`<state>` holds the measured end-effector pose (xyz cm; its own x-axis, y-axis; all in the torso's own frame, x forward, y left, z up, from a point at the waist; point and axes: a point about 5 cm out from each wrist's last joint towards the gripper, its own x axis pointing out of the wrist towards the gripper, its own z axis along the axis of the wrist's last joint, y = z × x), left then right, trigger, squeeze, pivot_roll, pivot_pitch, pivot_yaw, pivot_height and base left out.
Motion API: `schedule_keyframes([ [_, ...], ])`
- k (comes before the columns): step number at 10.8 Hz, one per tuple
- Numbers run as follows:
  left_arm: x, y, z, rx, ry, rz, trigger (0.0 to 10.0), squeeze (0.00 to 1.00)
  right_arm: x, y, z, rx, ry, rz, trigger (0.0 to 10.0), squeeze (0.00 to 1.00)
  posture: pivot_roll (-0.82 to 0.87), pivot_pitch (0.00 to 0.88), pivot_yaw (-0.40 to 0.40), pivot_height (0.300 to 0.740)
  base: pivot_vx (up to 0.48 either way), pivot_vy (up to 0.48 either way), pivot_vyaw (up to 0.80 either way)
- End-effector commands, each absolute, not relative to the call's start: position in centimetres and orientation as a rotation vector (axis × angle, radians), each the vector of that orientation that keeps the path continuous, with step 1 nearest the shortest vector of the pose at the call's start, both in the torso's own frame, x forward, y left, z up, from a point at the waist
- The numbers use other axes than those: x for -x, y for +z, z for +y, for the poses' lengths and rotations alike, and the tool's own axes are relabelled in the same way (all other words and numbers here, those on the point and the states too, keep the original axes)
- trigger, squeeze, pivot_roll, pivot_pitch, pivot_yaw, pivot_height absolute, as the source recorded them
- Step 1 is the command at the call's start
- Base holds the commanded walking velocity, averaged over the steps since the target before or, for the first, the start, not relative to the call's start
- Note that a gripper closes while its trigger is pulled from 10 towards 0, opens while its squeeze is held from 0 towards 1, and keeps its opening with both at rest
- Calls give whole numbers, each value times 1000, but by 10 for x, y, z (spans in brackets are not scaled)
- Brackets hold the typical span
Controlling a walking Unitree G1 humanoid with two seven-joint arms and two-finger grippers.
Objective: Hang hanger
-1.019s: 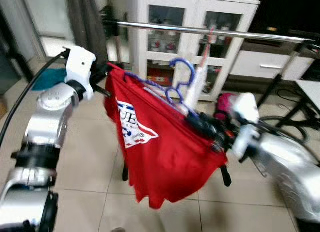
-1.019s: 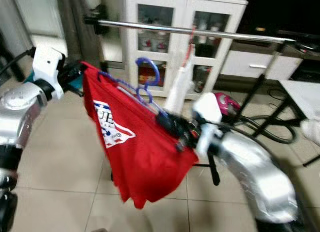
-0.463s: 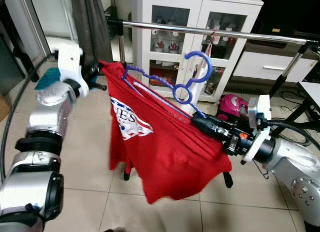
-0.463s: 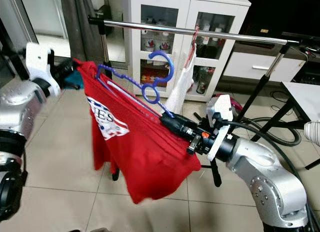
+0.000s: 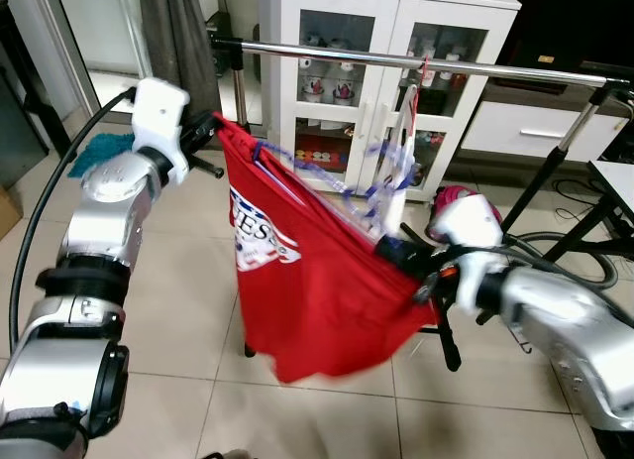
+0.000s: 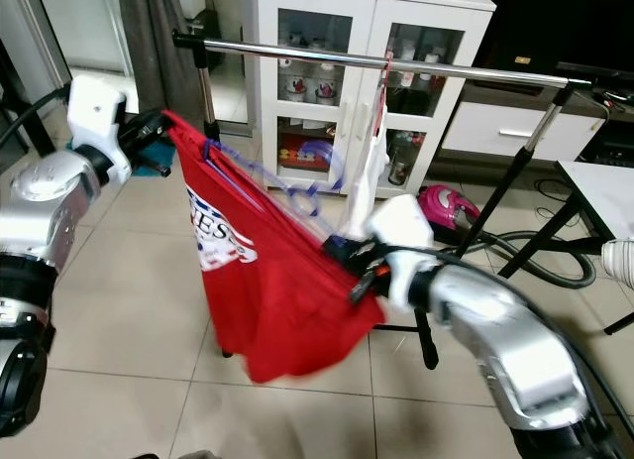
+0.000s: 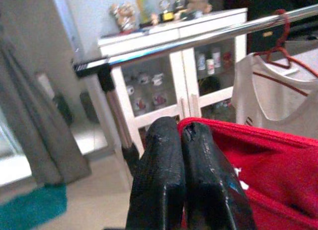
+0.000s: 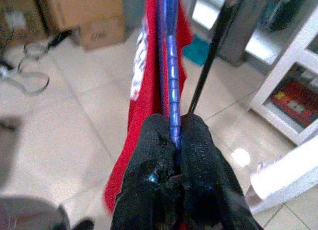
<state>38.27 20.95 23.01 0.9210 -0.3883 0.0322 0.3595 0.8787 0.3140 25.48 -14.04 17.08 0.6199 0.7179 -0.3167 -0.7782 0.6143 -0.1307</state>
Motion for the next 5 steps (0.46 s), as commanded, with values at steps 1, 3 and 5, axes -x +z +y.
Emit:
schedule_keyframes([
  [1,-382,259,201,-392,-428,-188,0,0,-254,167,-144,346,865,307,0,0,-45,0,-59,740,0,0,0],
  [3,-374,239,171,-529,-596,-126,0,0,-256,164,-135,424,878,349,0,0,-44,0,-63,740,0,0,0],
  [5,-366,225,154,-589,-684,-92,0,0,-253,151,-146,486,857,478,0,0,-52,0,-64,740,0,0,0],
])
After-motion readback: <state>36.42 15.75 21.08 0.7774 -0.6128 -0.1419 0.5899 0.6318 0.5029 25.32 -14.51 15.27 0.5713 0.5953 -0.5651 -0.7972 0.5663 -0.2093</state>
